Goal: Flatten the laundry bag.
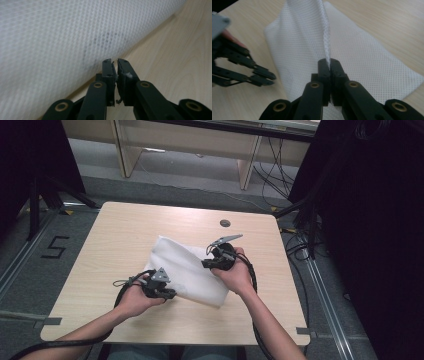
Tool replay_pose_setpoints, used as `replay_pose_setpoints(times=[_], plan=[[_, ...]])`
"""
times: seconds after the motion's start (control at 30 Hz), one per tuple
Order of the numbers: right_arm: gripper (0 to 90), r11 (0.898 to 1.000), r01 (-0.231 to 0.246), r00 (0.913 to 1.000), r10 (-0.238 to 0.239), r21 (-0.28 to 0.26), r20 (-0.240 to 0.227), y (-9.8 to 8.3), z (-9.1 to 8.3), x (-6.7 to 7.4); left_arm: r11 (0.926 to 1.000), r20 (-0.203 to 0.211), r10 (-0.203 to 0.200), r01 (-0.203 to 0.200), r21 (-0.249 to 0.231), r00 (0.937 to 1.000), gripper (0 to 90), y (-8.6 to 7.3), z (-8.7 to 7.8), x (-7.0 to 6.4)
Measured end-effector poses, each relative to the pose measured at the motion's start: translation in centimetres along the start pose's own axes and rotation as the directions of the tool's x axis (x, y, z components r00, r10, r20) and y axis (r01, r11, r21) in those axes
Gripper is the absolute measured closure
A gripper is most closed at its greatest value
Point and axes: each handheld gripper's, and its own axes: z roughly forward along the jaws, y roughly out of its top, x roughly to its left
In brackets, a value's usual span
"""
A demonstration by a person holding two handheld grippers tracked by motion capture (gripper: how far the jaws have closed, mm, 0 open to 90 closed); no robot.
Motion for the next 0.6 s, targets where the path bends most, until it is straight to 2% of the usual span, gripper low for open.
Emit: replay_pose_setpoints(times=[0.03,0.07,0.1,0.13,0.17,0.2,0.23,0.27,0.3,0.33,0.37,0.4,0.43,0.47,0.5,0.53,0.57,0.6], plan=[[89.2,1.0,-0.022,0.9997,0.022,0.008,0.009,0.0,-0.2,0.5,0.9993,0.005,0.028,-0.028,0.023,0.9996,85.2,0.2,0.1,0.1],[89.2,1.0,-0.002,1.0,0.002,0.01,0.005,0.1,-0.4,0.8,0.9999,0.009,0.005,-0.005,0.016,0.9999,85.3,0.4,0.5,-0.1],[89.2,1.0,0.02,0.9998,-0.02,-0.017,-0.006,0.3,-0.4,1.0,0.9994,0.011,0.025,-0.025,0.024,0.9996,85.3,0.5,0.7,0.0],[89.2,0.999,0.03,0.9992,-0.03,-0.015,-0.025,0.4,-0.7,1.3,0.9988,0.013,0.024,-0.025,0.041,0.9996,85.3,0.7,0.8,0.1],[89.2,0.998,0.047,0.9988,-0.047,-0.035,-0.015,0.5,-0.6,1.4,0.9957,0.01,0.061,-0.061,0.07,0.9981,85.1,0.9,0.9,0.3],[89.2,0.998,0.046,0.9987,-0.047,-0.033,-0.021,0.7,-1.0,1.7,0.9998,0.003,-0.012,0.012,0.013,0.9999,84.9,1.0,1.4,-0.1],[89.2,0.999,0.033,0.9991,-0.035,-0.042,-0.026,0.8,-1.1,1.9,0.9996,-0.003,-0.005,0.005,0.029,1.0,84.8,1.1,1.5,-0.1],[89.2,0.996,0.067,0.9975,-0.068,-0.061,-0.019,1.0,-1.2,1.9,0.9996,-0.009,-0.015,0.015,0.023,0.9998,84.8,1.2,1.7,-0.1],[89.3,0.998,0.049,0.9984,-0.05,-0.035,-0.029,1.2,-1.7,2.0,0.9985,-0.011,0.011,-0.01,0.053,0.9999,84.6,1.4,1.8,0.0],[89.2,0.996,0.064,0.9975,-0.066,-0.061,-0.026,1.4,-1.7,2.0,0.9962,-0.007,0.041,-0.04,0.077,0.9991,84.2,1.6,1.8,0.1],[89.3,0.997,0.041,0.9988,-0.042,-0.062,-0.025,1.5,-1.9,2.3,0.996,-0.01,0.047,-0.046,0.076,0.9989,83.9,1.8,2.0,0.1],[89.3,0.994,0.074,0.9967,-0.076,-0.076,-0.026,1.6,-2.0,2.0,0.9962,-0.015,0.044,-0.043,0.076,0.9989,83.7,2.1,2.3,0.2],[89.3,0.996,0.066,0.9974,-0.068,-0.055,-0.025,1.8,-2.4,2.0,0.9959,-0.023,0.045,-0.043,0.079,0.9987,83.5,2.2,2.4,0.2],[89.3,0.995,0.051,0.9983,-0.053,-0.084,-0.024,1.8,-2.2,2.2,0.9978,-0.022,0.018,-0.017,0.065,0.9996,83.4,2.3,2.8,0.1],[89.3,0.996,0.074,0.9967,-0.075,-0.056,-0.029,2.0,-2.5,2.0,0.9977,-0.033,0.015,-0.012,0.066,0.9993,83.2,2.4,3.1,0.0],[89.2,0.997,0.065,0.9976,-0.066,-0.051,-0.019,2.0,-2.6,2.1,0.998,-0.038,0.012,-0.009,0.062,0.9992,82.8,2.5,3.2,0.0],[89.2,0.997,0.065,0.9977,-0.066,-0.046,-0.017,1.9,-2.6,2.2,0.9969,-0.028,0.03,-0.028,0.074,0.9992,82.8,2.5,3.1,0.1],[89.1,0.995,0.07,0.9972,-0.072,-0.073,-0.018,1.8,-2.4,2.2,0.9968,-0.035,0.036,-0.033,0.073,0.9987,82.6,2.5,2.9,0.1]])
